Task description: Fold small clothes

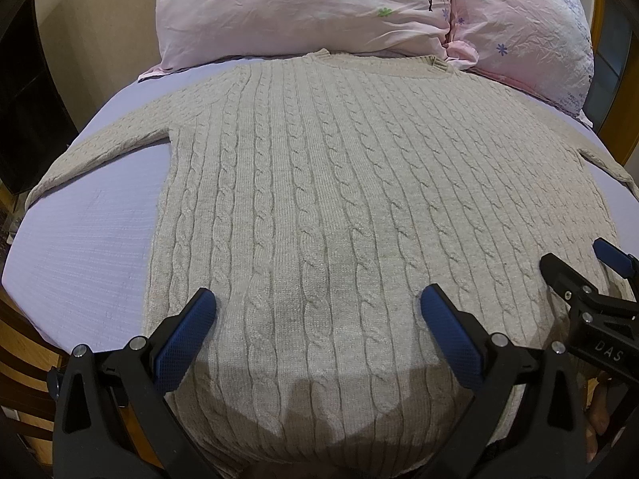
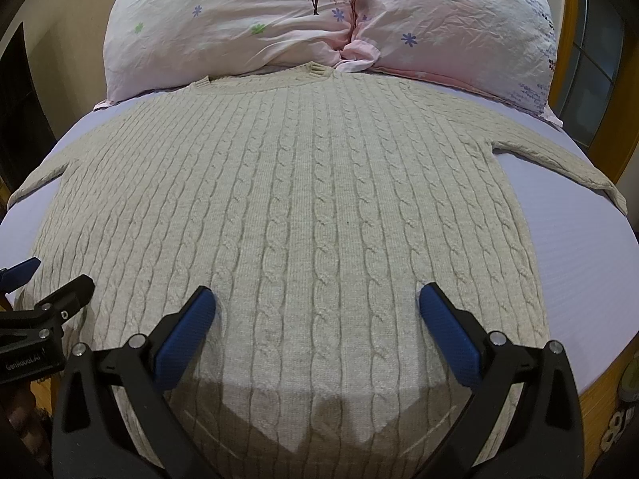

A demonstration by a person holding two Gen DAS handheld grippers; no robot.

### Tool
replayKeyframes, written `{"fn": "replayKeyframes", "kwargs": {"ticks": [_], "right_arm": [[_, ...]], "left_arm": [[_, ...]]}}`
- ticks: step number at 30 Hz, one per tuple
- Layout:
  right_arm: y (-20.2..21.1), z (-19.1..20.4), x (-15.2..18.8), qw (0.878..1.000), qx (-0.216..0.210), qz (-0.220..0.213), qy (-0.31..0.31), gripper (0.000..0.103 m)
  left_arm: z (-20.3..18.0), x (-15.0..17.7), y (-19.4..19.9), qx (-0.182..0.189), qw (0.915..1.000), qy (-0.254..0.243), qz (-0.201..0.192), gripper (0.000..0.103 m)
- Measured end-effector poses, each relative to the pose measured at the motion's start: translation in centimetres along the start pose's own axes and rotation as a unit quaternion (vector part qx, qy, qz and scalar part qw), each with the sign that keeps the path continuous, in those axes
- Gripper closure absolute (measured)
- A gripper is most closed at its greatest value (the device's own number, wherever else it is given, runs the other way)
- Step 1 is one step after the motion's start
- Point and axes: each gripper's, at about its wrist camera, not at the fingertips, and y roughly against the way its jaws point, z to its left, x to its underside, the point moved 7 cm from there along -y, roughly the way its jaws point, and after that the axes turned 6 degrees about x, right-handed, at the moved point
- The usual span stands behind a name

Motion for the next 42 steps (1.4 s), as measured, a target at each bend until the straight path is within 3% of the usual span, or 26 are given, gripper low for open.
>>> {"fn": "replayKeyframes", "kwargs": {"ticks": [20, 26, 28, 31, 33, 34, 37, 40, 42], "right_arm": [[-0.2, -0.2, -0.1, 1.000, -0.003, 0.005, 0.007, 0.002], [0.0, -0.6, -0.5, 0.998, -0.046, -0.016, 0.032, 0.002], [0.6, -2.7, -1.6, 0.997, -0.078, -0.023, -0.003, 0.002], [1.5, -9.5, -4.7, 0.992, -0.065, -0.051, -0.094, 0.002], [1.6, -15.8, -6.7, 0.982, -0.038, -0.068, -0.170, 0.002], [1.3, -19.9, -7.8, 0.972, -0.025, -0.074, -0.220, 0.007], [-0.6, -31.1, -9.4, 0.933, 0.024, -0.070, -0.351, 0.028], [-3.4, -38.6, -8.9, 0.899, 0.057, -0.048, -0.433, 0.042], [-5.9, -42.5, -8.1, 0.870, 0.049, -0.021, -0.490, 0.049]], "left_arm": [[-0.3, -0.1, 0.1, 0.000, 1.0000, -0.002, -0.005, 0.001], [0.1, -0.3, 0.4, 0.000, 0.9999, -0.003, -0.016, 0.001], [0.1, -0.2, 0.6, 0.000, 0.9997, -0.005, -0.024, 0.001], [0.0, -0.3, 0.8, 0.002, 0.9994, -0.006, -0.035, 0.001], [0.1, -0.5, 0.9, 0.010, 0.9990, -0.006, -0.042, 0.001], [0.2, -0.9, 1.0, 0.026, 0.9981, -0.005, -0.056, 0.001], [0.6, -2.2, 2.1, 0.055, 0.9933, -0.002, -0.101, 0.001], [2.0, -4.0, 2.8, 0.063, 0.9904, 0.010, -0.122, 0.001], [3.4, -5.1, 3.1, 0.066, 0.9880, 0.027, -0.137, 0.001]]}}
